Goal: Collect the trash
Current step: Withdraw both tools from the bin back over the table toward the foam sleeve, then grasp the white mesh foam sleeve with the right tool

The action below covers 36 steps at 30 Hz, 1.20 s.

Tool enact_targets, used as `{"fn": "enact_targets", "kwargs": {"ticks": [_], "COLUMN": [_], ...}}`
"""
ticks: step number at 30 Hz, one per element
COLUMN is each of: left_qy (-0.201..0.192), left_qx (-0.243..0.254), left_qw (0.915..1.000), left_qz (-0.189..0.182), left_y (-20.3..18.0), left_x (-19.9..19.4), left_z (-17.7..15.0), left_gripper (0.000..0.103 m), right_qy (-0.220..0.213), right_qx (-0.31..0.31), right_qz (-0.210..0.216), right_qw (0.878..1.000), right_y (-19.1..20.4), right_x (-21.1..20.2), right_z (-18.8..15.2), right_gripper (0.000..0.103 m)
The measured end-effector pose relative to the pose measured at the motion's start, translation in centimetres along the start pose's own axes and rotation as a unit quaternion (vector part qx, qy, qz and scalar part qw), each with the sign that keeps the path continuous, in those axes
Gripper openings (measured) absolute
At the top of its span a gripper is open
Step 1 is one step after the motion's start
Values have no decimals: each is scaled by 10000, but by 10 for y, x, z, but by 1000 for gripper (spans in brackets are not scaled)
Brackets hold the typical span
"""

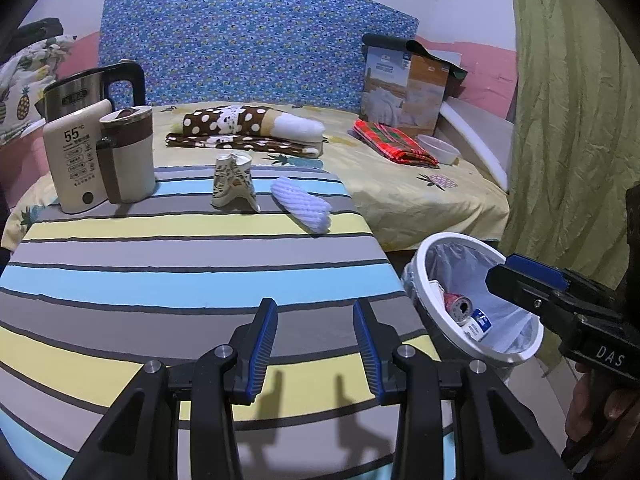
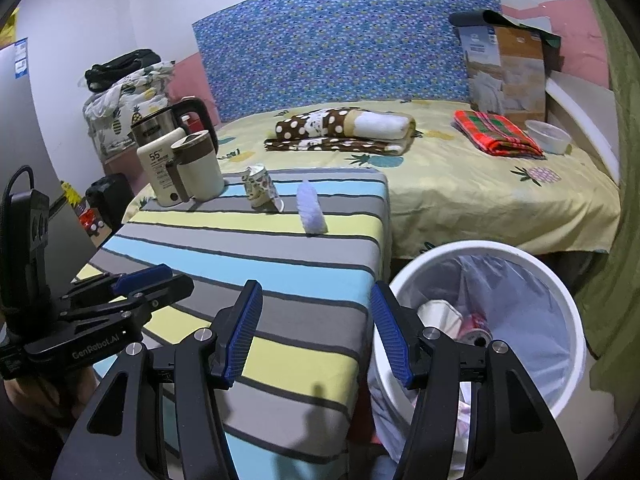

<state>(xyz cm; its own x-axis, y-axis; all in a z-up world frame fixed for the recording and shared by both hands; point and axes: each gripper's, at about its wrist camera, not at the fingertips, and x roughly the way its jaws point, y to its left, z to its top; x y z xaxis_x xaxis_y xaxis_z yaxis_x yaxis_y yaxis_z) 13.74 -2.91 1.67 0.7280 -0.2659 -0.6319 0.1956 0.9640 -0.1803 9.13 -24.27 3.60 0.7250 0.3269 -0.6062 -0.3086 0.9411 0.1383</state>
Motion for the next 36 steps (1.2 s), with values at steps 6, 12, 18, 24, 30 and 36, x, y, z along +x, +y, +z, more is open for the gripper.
{"fn": "enact_targets", "kwargs": {"ticks": [6, 12, 18, 24, 30, 36], "left_qy": [-1, 2, 16, 64, 121, 110], "left_qx": [-37, -85, -147, -196, -284, -409], "left_qw": [10000, 9999, 9997, 9995, 9992, 9989], "left_qz": [68, 94, 182, 243, 248, 190], "left_y": [9, 21, 40, 59, 72, 83], "left_x": [5, 13, 25, 43, 63, 78], "left_z": [6, 14, 28, 43, 56, 67], "left_gripper": [39, 39, 39, 39, 39, 39], "right_qy": [81, 238, 408, 555, 682, 855], "right_qx": [-132, -178, -186, -277, -389, -366], "right_qz": [94, 158, 198, 216, 147, 98], "right_qw": [9998, 9994, 9988, 9978, 9968, 9956], "right_y": [4, 4, 3, 5, 7, 0], "right_x": [11, 30, 52, 74, 102, 131], "right_z": [4, 10, 16, 28, 42, 49], "right_gripper": [58, 58, 58, 58, 58, 58]}}
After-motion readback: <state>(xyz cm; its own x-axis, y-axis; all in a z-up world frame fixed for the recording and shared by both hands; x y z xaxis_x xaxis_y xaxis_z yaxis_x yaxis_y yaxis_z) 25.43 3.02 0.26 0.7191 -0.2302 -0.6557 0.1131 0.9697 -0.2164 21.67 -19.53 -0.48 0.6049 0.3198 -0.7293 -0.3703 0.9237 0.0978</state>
